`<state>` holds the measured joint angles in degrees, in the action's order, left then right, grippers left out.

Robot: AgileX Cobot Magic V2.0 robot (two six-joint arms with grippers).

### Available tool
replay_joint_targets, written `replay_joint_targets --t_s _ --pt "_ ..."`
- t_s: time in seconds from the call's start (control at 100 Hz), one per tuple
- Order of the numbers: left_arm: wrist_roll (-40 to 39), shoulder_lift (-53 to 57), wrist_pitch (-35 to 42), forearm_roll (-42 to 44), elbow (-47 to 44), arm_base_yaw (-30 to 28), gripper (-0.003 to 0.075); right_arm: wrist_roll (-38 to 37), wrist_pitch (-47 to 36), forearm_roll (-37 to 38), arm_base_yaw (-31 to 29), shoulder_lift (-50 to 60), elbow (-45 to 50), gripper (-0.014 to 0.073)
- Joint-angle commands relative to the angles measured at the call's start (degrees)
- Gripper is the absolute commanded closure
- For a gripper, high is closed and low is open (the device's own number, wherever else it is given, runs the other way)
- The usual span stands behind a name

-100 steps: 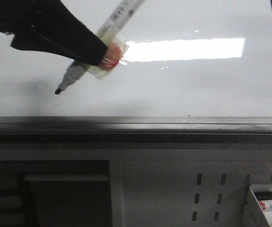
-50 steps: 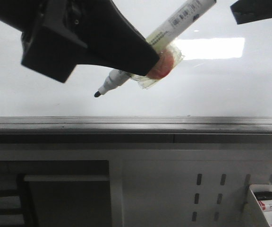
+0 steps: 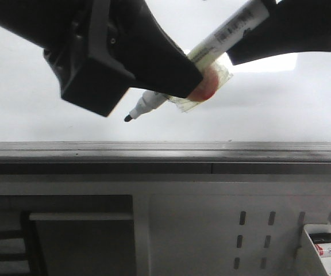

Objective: Write number 4 on whiteboard

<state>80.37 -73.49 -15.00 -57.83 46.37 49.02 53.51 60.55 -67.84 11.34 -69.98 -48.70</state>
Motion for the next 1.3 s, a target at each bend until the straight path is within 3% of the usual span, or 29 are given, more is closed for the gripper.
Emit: replay_joint_targets --t_s 0.0,0.34,0.85,1.02,1.22,1.29 --pt "-0.01 1.35 2.15 -1.1 1.95 0.35 0.0741 1.06 0.4 -2.79 0.0 0.37 -1.79 0.0153" --pt "-0.01 1.35 3.33 -1.1 2.07 0.35 0.0741 3.22 1.71 -3.02 0.0 -1.02 -1.79 0.0381" --pt "-0.01 1.35 3.21 -1.1 2.07 0.45 0.0741 6.39 3.57 -6.69 0.0 -2.95 -1.79 0.0419" --pt "-0.01 1.35 3.25 -1.1 2.07 0.45 0.0741 6.7 4.81 -6.71 0.0 -2.95 -1.79 0.0665" --pt "-0.01 1.35 3.33 -1.1 2.07 0.45 0.0734 6.7 4.59 -6.71 0.0 -2.95 -1.79 0.0658" --pt "-0.01 1.57 3.33 -1.1 2.07 0.45 0.0687 6.7 4.06 -6.71 0.0 -2.95 -1.79 0.0655"
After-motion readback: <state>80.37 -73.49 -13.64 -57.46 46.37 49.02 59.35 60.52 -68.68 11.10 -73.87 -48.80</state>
